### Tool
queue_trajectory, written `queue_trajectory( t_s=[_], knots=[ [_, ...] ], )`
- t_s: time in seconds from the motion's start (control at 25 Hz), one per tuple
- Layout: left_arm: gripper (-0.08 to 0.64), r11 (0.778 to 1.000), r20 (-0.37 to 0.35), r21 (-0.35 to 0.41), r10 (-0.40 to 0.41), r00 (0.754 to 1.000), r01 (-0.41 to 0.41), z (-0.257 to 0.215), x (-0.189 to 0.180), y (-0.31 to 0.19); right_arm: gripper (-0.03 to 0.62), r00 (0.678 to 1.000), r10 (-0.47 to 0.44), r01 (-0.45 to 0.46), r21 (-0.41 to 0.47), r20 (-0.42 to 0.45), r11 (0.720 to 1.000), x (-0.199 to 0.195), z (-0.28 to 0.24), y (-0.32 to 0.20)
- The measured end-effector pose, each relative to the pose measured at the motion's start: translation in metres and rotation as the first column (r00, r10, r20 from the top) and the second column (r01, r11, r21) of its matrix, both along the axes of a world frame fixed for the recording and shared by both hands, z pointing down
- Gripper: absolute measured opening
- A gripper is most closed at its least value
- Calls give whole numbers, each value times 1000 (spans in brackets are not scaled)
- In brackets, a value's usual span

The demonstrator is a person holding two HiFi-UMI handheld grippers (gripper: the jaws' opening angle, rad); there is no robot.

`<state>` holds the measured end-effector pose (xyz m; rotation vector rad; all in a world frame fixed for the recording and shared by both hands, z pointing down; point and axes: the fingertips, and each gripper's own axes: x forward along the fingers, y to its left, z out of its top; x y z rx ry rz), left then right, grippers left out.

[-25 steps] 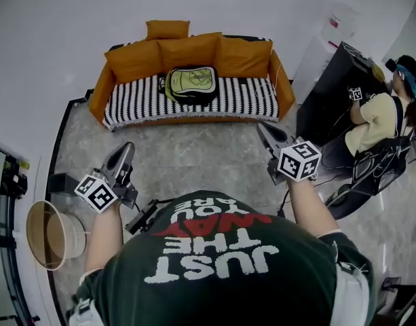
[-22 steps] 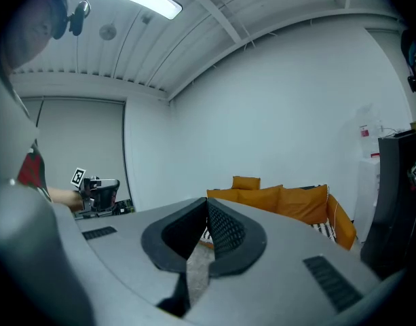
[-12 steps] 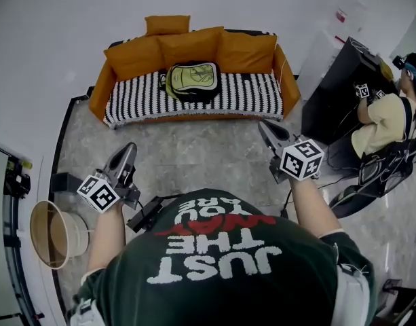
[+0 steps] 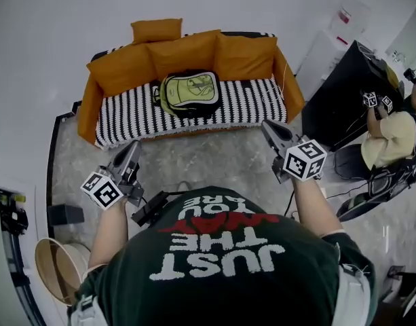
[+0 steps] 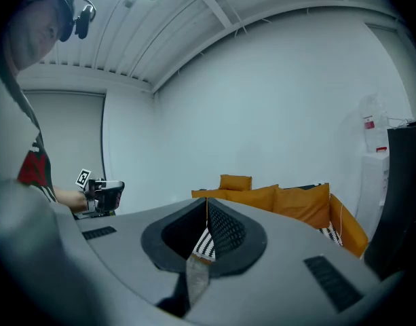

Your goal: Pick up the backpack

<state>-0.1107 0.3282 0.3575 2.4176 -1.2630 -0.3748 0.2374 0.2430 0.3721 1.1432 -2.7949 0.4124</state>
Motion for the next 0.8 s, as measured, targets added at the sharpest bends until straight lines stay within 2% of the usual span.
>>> queue_trajectory(
  t_s=[0.2,0.36,0.56,0.8],
  knots=[
    [3,996,12,-19,88,996,-88,-13,-51,-113,31,999,49,-49,2,5,999,-56,-19,-84],
    [3,992,15,-19,127,992,-127,-16,-82,-177,31,998,64,-64,14,8,998,-92,-29,-138],
    [3,993,-18,-39,114,993,-114,-8,-100,-231,31,999,46,-46,-12,-19,999,-113,-22,-192],
    [3,995,5,-93,38,999,-37,12,-113,-289,31,1000,-18,18,-41,3,999,-123,-3,-274]
  ],
)
